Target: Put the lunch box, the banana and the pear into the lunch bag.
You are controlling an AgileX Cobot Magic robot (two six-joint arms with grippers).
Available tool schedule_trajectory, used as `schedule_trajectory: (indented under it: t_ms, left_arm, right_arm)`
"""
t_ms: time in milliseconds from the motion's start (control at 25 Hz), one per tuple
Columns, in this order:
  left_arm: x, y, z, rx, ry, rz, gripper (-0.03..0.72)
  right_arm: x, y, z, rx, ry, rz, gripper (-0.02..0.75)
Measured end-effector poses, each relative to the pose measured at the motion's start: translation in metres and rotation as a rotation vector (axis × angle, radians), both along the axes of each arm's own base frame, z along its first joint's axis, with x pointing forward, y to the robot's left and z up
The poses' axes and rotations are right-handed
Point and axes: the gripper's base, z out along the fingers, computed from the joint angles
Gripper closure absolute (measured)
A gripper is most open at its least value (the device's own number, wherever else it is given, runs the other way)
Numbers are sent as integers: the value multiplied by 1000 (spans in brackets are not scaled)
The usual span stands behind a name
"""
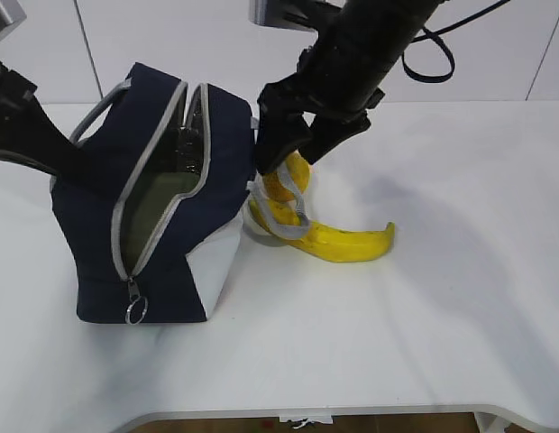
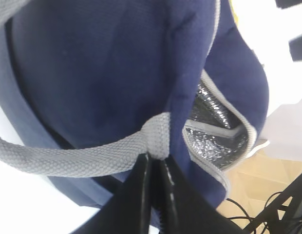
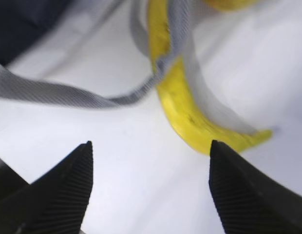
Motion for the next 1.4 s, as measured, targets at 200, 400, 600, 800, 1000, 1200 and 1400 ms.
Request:
schedule_trajectory:
  t_ms: [200, 400, 600, 800, 1000, 1200, 1400]
  left_arm:
    - [0, 2, -1, 23, -1, -7, 690]
    - [-1, 3, -2, 38, -1, -11, 690]
    - [-1, 3, -2, 40, 2, -14, 690]
    - [-1, 3, -2, 42, 2, -15, 690]
    - [-1, 3, -3, 46, 3, -17, 690]
    - [-2, 3, -3, 45, 9, -23, 690]
    - [-3, 3, -3, 46, 15, -28, 690]
  right_arm:
    - [-2, -14, -5, -139, -32, -7, 169]
    - [-11, -29, -21, -294, -44, 70, 172]
    - [-17, -32, -39, -341, -51, 277, 172]
    - [-17, -33, -39, -357, -89, 387, 172]
    - [-8, -30, -48, -353, -144, 398, 172]
    - [5, -25, -71, -351, -173, 385, 173]
    - [12, -23, -84, -363, -186, 386, 174]
